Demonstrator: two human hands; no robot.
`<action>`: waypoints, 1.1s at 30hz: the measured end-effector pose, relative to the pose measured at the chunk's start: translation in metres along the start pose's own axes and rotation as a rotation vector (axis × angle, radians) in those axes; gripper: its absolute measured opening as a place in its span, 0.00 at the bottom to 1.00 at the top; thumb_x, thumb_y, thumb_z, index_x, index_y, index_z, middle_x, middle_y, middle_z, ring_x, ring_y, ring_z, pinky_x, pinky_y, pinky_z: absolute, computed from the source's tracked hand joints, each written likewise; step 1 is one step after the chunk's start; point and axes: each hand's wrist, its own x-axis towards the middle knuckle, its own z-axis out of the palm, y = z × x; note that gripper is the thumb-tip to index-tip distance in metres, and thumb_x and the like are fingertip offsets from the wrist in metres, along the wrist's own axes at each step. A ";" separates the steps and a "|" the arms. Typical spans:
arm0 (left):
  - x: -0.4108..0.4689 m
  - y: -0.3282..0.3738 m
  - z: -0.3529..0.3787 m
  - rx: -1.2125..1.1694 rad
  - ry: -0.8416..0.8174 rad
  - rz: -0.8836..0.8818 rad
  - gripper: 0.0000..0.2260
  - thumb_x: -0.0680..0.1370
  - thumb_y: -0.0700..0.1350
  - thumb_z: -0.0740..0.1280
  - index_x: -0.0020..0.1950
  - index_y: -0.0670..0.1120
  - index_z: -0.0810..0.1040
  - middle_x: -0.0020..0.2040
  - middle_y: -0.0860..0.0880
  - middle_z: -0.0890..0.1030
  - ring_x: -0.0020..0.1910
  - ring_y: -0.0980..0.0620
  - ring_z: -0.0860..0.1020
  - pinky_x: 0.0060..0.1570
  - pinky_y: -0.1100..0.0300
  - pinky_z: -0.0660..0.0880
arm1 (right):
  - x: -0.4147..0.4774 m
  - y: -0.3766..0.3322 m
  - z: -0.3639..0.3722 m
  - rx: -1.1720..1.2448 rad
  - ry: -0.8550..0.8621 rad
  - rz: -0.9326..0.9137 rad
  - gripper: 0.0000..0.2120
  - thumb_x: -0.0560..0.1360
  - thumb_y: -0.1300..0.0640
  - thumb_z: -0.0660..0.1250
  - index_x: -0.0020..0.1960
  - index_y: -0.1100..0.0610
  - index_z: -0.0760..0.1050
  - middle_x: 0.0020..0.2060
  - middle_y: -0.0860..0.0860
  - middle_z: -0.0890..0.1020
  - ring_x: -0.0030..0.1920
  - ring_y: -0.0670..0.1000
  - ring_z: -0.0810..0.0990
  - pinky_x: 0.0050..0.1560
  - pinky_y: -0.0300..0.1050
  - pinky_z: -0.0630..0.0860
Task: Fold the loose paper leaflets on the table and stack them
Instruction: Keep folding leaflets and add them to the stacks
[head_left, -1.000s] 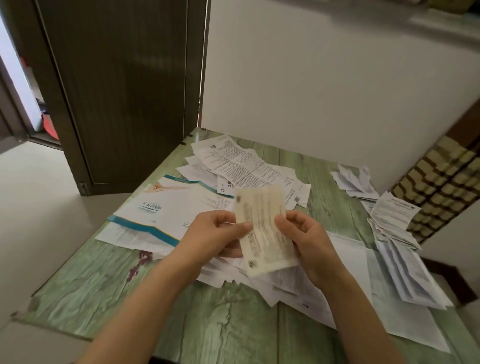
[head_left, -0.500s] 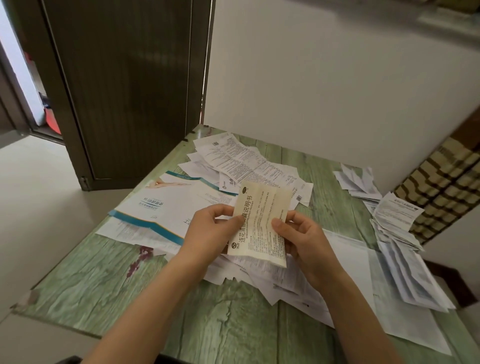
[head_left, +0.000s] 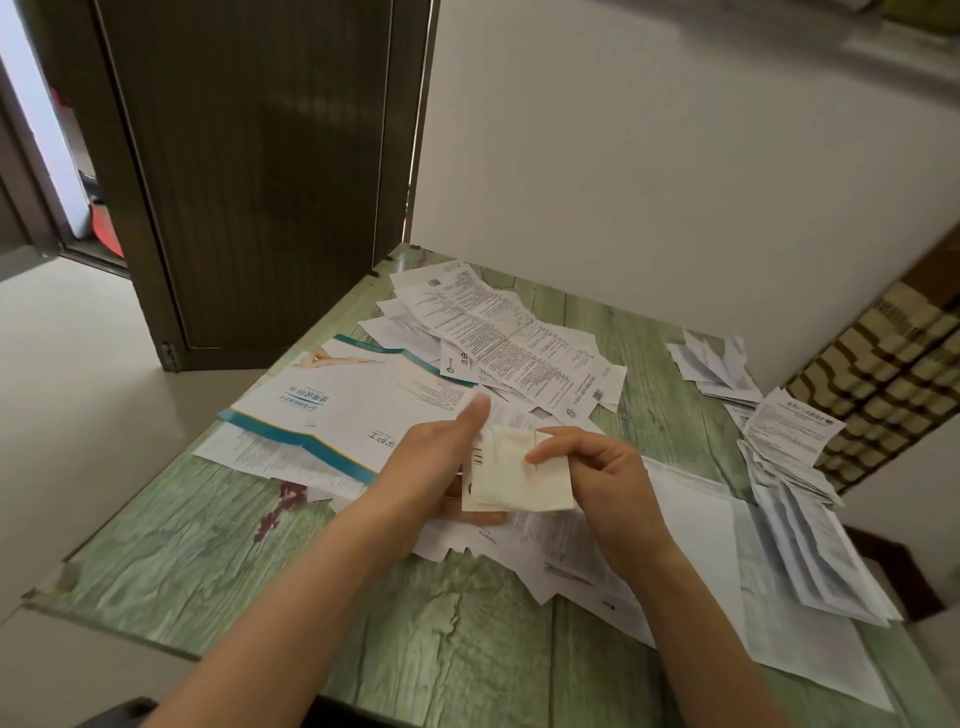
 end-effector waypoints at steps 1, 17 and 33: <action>-0.002 -0.001 0.001 0.020 -0.021 0.022 0.14 0.78 0.52 0.65 0.46 0.41 0.79 0.40 0.42 0.83 0.36 0.46 0.82 0.35 0.52 0.81 | 0.000 0.000 0.001 -0.011 -0.003 -0.013 0.24 0.73 0.77 0.59 0.32 0.55 0.83 0.42 0.47 0.84 0.46 0.48 0.81 0.42 0.40 0.78; 0.002 -0.011 0.001 0.216 0.048 0.264 0.03 0.76 0.43 0.68 0.43 0.47 0.80 0.39 0.48 0.81 0.38 0.54 0.77 0.40 0.62 0.74 | -0.004 -0.005 0.004 -0.004 0.018 0.070 0.05 0.75 0.63 0.66 0.42 0.57 0.79 0.34 0.48 0.80 0.37 0.46 0.78 0.37 0.38 0.75; 0.000 -0.015 0.005 0.489 0.117 0.491 0.09 0.75 0.43 0.68 0.36 0.53 0.80 0.36 0.52 0.81 0.35 0.58 0.76 0.34 0.66 0.72 | -0.007 -0.006 0.006 -0.103 0.013 0.013 0.02 0.67 0.57 0.71 0.35 0.53 0.80 0.31 0.44 0.80 0.33 0.41 0.77 0.34 0.36 0.73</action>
